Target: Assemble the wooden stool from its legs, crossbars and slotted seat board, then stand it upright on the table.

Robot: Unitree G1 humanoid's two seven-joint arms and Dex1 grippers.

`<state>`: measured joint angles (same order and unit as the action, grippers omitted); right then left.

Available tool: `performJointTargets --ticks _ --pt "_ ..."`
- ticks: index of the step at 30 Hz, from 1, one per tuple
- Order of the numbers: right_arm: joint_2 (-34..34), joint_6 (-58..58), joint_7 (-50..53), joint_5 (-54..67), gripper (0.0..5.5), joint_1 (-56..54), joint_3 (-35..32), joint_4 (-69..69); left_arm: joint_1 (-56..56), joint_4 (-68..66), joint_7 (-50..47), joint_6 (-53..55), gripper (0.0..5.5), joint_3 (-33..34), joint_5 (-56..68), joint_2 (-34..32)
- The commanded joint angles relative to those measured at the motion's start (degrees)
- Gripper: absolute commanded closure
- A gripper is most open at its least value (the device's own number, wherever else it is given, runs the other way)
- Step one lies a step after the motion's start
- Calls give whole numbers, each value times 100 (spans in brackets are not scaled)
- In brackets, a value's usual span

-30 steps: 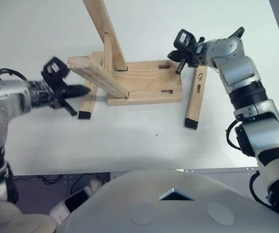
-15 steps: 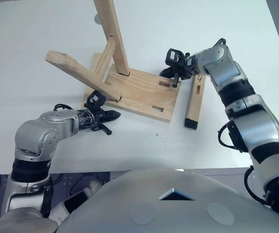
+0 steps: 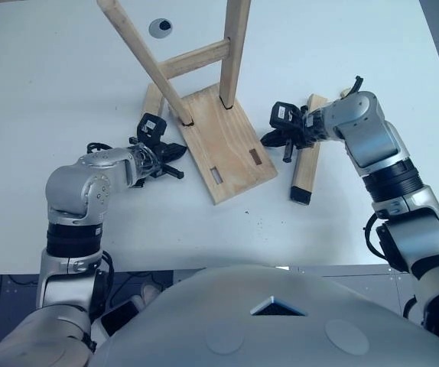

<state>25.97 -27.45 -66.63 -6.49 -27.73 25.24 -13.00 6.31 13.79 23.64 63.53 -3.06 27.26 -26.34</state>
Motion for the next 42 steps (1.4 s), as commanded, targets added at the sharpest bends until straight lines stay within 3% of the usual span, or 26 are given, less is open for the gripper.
performJointTargets --ticks 1,13,19,22,25,28,31,36,42 --pt "-151 -162 -30 121 548 242 246 217 118 -273 -27 -48 550 -235 -124 240" --pt "-176 -426 102 260 548 365 219 648 401 -679 116 -429 550 -305 -382 318" --pt "-410 -368 681 316 548 165 -89 355 524 -870 143 -565 550 -336 -447 389" --pt "-614 -348 1404 429 548 -49 -693 113 562 -722 172 -520 550 60 -311 220" --pt "-1052 -1036 2425 1150 548 -304 -2127 -69 758 -665 241 -451 550 744 -89 -32" --pt "-1270 -1483 3380 1753 504 -375 -3334 -257 1067 -793 49 -653 550 1256 -94 -103" --pt "-1114 -1214 4113 1612 460 -390 -3649 -632 1197 -875 -222 -972 550 1239 -387 -66" --pt "-666 -965 4256 1589 368 -581 -3803 -1277 907 -878 -733 -1494 550 1286 -719 275" --pt "748 -1237 3103 1359 264 -651 -3333 -1865 51 -575 -1586 -1916 550 1913 -767 990"
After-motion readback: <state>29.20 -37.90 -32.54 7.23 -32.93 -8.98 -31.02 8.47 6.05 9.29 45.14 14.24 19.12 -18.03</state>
